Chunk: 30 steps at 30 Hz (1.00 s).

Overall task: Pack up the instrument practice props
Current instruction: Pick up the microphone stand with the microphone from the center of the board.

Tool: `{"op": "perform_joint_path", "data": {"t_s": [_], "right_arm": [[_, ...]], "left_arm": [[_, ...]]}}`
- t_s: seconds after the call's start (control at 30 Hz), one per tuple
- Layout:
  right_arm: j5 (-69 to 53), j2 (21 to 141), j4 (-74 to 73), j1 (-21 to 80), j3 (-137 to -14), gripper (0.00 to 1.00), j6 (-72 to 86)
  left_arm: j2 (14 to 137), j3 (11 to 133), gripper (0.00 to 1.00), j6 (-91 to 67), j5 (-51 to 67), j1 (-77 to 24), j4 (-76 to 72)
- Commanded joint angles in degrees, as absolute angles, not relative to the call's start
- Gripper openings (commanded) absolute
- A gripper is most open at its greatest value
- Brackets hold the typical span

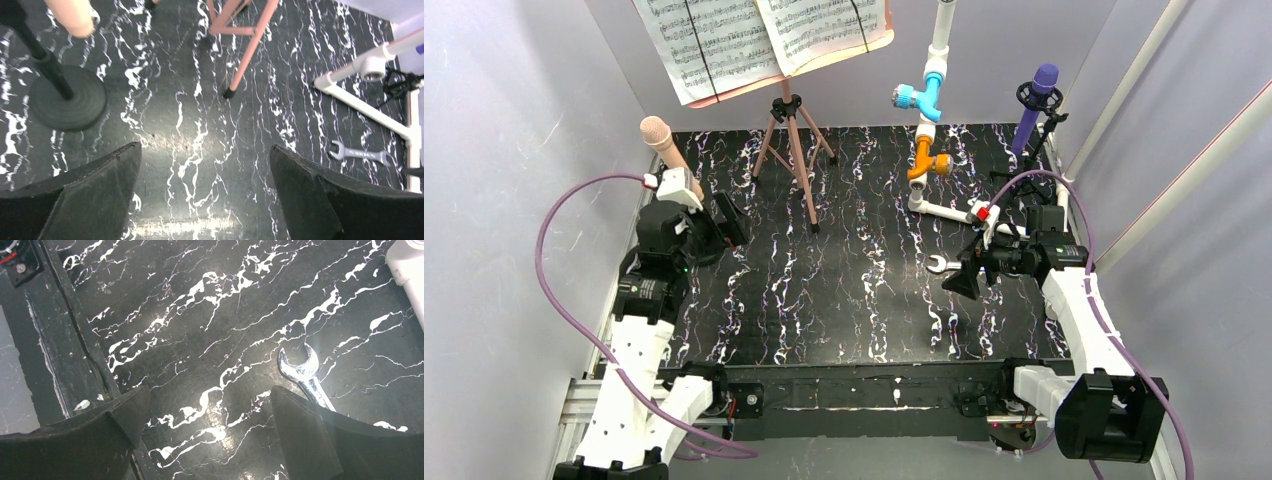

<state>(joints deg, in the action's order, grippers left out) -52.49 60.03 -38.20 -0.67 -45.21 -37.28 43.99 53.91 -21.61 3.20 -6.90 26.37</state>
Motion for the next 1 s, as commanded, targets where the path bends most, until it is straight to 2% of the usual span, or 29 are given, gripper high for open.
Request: {"op": "perform_joint_path", "data": {"t_s": [0.0,0.17,0.33,0.5,0.8,0.97], "right_arm": [[-50.49,58.82,-39.09,-0.12,-46.77,1.0,-39.19],[-48.6,58.51,-38.34,1.78,-47.02,1.0,-38.6],[-47.07,58.18,-37.67,2.56,-46.51,1.0,-37.85],[-46.4,57.83,-37.54,3.11,-46.49,1.0,-37.7],[-45.65,57.48,-37.28,4.54,-46.41,1.0,-37.61],[-45.35,57.35,-37.14,5.08,-46.41,1.0,-37.4]], "left_arm": [[46.65,61.89,1.0,-18.16,-2.87,-5.82,31.09],[48.74,63.12,1.0,-10.75,-15.65,-5.8,30.25],[48.09,56.52,1.0,-8.6,-19.48,-5.71,21.1],[49.05,51.53,1.0,-7.93,-18.59,-3.68,12.54],[52.69,43.7,1.0,-12.71,-9.6,5.62,-2.36],[57.48,43.65,0.84,-11.2,-7.76,7.79,-5.26]]}}
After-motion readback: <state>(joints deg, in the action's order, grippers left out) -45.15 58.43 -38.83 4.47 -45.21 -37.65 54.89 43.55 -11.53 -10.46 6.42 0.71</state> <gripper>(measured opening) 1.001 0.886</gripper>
